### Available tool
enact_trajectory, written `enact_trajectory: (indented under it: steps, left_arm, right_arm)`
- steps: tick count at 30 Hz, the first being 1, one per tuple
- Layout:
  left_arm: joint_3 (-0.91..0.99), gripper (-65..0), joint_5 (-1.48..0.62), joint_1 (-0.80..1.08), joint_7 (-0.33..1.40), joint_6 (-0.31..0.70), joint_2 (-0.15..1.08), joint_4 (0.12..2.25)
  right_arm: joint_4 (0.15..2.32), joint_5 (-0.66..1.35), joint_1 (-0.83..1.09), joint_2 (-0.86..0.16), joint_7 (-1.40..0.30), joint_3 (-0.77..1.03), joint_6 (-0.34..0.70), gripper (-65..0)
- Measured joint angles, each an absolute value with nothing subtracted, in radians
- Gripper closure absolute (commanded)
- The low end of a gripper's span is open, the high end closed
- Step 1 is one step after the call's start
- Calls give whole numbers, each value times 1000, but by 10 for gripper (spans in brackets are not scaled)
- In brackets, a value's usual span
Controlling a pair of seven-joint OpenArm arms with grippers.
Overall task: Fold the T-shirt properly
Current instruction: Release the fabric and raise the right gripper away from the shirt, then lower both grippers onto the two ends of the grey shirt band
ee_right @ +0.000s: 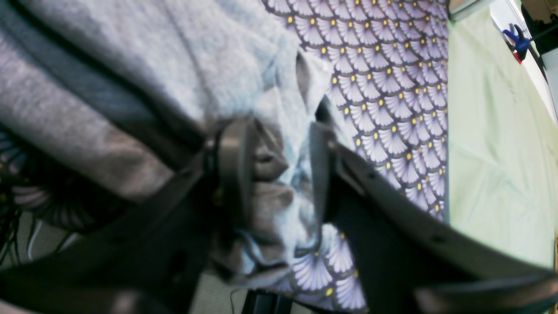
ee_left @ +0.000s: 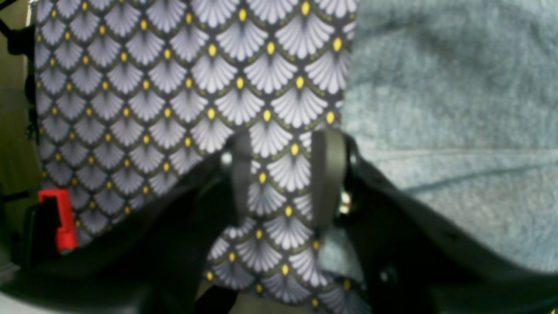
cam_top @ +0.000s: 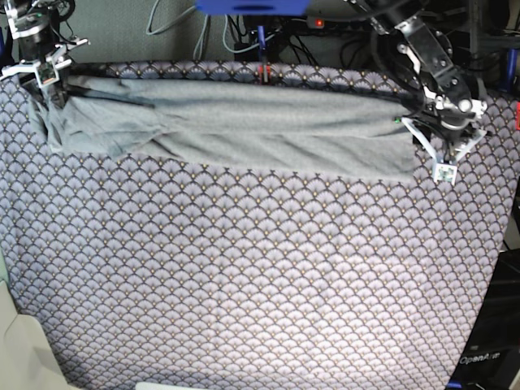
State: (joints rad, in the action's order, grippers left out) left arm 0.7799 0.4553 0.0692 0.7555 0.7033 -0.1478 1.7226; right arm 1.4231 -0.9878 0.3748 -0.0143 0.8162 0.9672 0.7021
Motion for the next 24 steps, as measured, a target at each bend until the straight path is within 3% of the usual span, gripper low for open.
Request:
enact_trajectory:
  steps: [2,5,10,17,21,24]
  left_arm:
    - [780,-364,455,70,759,704,-148,1739]
    - [780,-414,455,68,756,703,-147,1785]
    - [777,-410,452,69,756,704,-150,1826]
    - [780,-412,452,70,760,703,-148,1830]
    - [783,-412,452,72,768,704,-147,1827]
    - [821,-412,450,61,867,704,-155,1825]
  right_arm:
    - [1423,-988,374,-28,819,986,702,-281]
    - [1422,-984,331,-34,817,1060,702,-281]
    - [1392,-932,228,-36,822,1131,703,-281]
    - [1392,-671,186,-62,799,1166,702,-283]
    - [1390,-625,122,-38,644,1173,702,-281]
    - [1358,-621,75,-28,507,1174,702,-281]
